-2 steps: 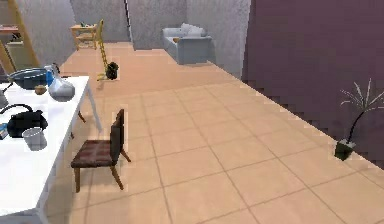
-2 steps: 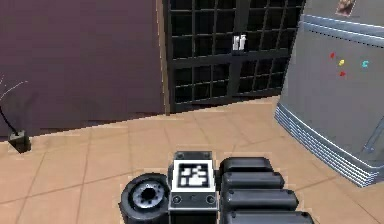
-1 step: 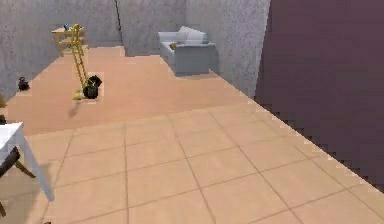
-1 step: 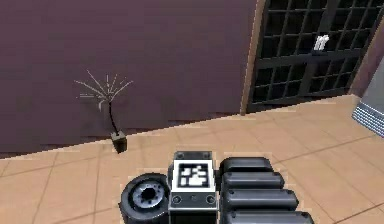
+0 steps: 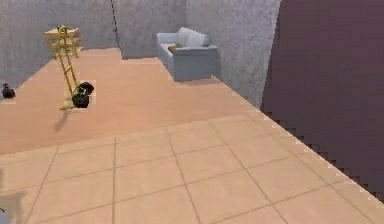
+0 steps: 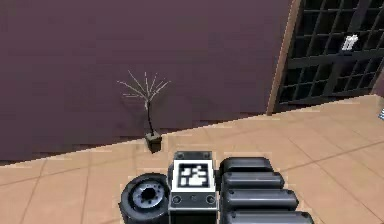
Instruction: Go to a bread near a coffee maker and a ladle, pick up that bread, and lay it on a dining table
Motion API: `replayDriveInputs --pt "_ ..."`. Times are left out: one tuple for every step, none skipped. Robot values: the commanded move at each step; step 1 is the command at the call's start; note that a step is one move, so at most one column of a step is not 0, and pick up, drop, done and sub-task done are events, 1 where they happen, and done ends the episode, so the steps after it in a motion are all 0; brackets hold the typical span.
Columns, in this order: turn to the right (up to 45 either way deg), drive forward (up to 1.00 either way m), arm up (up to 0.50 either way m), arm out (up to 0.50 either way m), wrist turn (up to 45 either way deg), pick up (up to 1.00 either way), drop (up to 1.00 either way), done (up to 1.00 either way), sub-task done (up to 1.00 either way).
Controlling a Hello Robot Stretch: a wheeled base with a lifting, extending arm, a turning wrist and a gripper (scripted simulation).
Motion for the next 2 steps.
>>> replayDriveInputs --pt "-18.0 0.0 0.0 0.0 0.0 0.0 0.0 0.0 0.0" --pt "0.0 0.65 0.0 0.0 0.0 0.0 0.0 0.0 0.0"
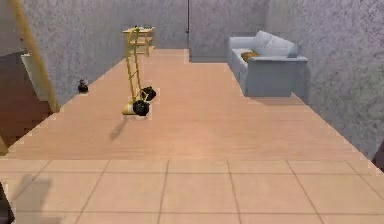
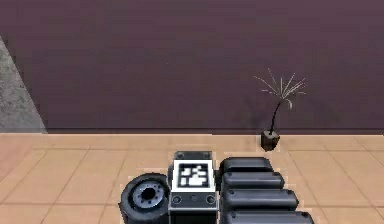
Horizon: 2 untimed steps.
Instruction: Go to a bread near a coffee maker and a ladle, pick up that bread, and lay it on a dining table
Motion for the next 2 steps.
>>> replayDriveInputs --pt "0.0 1.0 0.0 0.0 0.0 0.0 0.0 0.0 0.0" --pt "0.0 1.0 0.0 0.0 0.0 0.0 0.0 0.0 0.0"
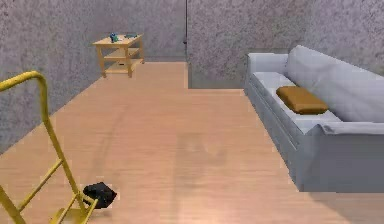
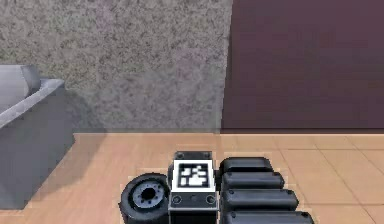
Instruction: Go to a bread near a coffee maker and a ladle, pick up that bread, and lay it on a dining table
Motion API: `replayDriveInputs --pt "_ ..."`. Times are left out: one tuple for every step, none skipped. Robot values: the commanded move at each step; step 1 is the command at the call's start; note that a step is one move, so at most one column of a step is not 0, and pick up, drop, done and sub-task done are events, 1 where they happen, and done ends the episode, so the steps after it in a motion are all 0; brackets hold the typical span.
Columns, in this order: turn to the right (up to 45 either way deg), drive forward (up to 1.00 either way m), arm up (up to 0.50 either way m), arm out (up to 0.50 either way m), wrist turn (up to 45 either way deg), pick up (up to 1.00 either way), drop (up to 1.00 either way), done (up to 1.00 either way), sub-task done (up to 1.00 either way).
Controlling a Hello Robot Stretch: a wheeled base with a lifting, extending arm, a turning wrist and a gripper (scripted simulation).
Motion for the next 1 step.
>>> replayDriveInputs --pt "-3.0 0.0 0.0 0.0 0.0 0.0 0.0 0.0 0.0"
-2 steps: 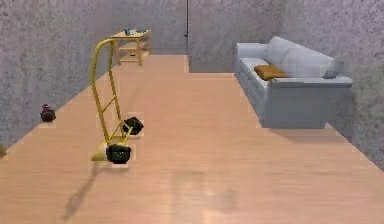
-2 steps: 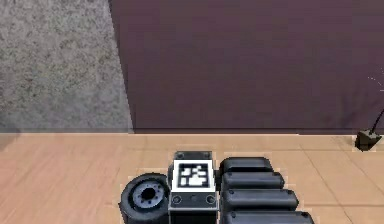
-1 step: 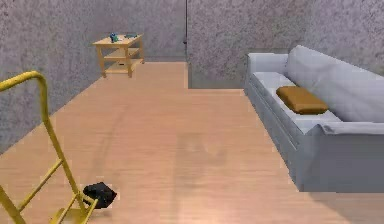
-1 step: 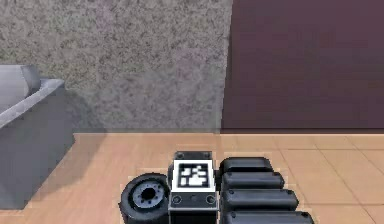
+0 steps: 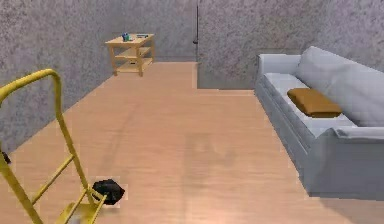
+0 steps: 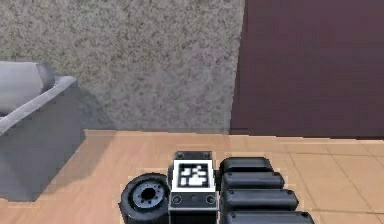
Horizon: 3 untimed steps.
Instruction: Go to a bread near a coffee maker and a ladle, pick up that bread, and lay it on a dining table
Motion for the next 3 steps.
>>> replayDriveInputs --pt "12.0 0.0 0.0 0.0 0.0 0.0 0.0 0.0 0.0" --pt "0.0 0.75 0.0 0.0 0.0 0.0 0.0 0.0 0.0" --pt "-27.0 0.0 0.0 0.0 0.0 0.0 0.0 0.0 0.0"
